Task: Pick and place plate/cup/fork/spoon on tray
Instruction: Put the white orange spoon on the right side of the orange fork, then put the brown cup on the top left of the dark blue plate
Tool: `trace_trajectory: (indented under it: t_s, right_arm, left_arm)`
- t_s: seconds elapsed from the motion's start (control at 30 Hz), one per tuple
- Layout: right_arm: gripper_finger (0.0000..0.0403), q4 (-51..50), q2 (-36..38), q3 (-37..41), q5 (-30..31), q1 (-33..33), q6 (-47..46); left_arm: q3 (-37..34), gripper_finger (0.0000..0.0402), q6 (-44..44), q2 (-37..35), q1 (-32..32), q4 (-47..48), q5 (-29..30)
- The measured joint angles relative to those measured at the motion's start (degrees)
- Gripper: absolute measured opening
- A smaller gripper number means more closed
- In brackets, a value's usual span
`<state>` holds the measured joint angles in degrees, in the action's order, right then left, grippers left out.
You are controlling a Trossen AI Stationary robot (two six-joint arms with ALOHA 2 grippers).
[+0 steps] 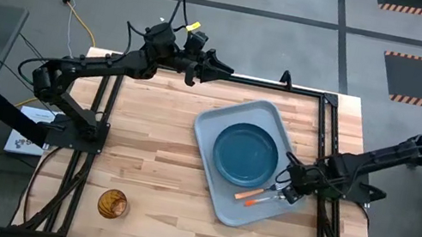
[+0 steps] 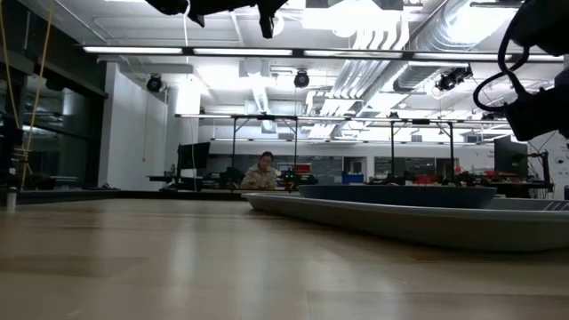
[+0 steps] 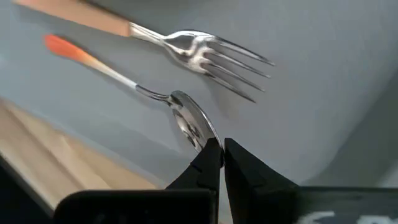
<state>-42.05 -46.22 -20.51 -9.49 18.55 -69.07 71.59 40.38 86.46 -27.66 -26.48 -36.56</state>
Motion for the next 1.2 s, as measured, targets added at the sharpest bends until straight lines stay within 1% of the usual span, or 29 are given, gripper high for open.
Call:
trace_trajectory:
  t_s: [0.23, 0.5, 0.63, 0.8, 0.87, 0.97, 1.03, 1.13, 1.2]
  right_arm:
    - [0.0000, 0.2, -3.5, 0.0, 0.0, 0.0, 0.4]
    - [0.0007, 0.5, -4.1, -0.1, 0.5, 0.0, 1.6]
    - [0.0038, 0.2, -4.1, 0.0, 0.6, 0.0, 1.6]
    - [0.0098, -0.1, -4.1, 0.0, 0.5, 0.0, 2.0]
    - [0.0118, -0.1, -3.8, 0.0, -0.8, 0.0, 2.8]
    - [0.0138, -1.3, -2.0, -0.1, -3.7, 0.0, 4.5]
    - [0.0143, -5.1, 0.0, -1.0, -3.9, 0.0, 4.9]
    - [0.0144, -10.3, 4.3, -3.9, -0.2, 0.0, 5.3]
    - [0.0145, -9.5, 7.8, -4.8, 2.8, 0.0, 4.8]
  left_arm:
    - [0.0, 0.0161, 0.0, 0.0, 0.0, 0.0, 0.0]
    - [0.0, 0.0161, 0.0, 0.0, 0.0, 0.0, 0.0]
    - [0.0, 0.0161, 0.0, 0.0, 0.0, 0.0, 0.0]
    - [0.0, 0.0161, 0.0, 0.0, 0.0, 0.0, 0.0]
    - [0.0, 0.0161, 0.0, 0.0, 0.0, 0.0, 0.0]
    - [0.0, 0.0161, 0.0, 0.0, 0.0, 0.0, 0.0]
    - [0.0, 0.0161, 0.0, 0.0, -0.1, -0.2, 0.0]
    - [0.0, 0.0161, 0.0, 0.0, -0.8, -0.5, -0.1]
    - [0.0, 0.0161, 0.2, 0.0, -1.5, -0.4, -0.7]
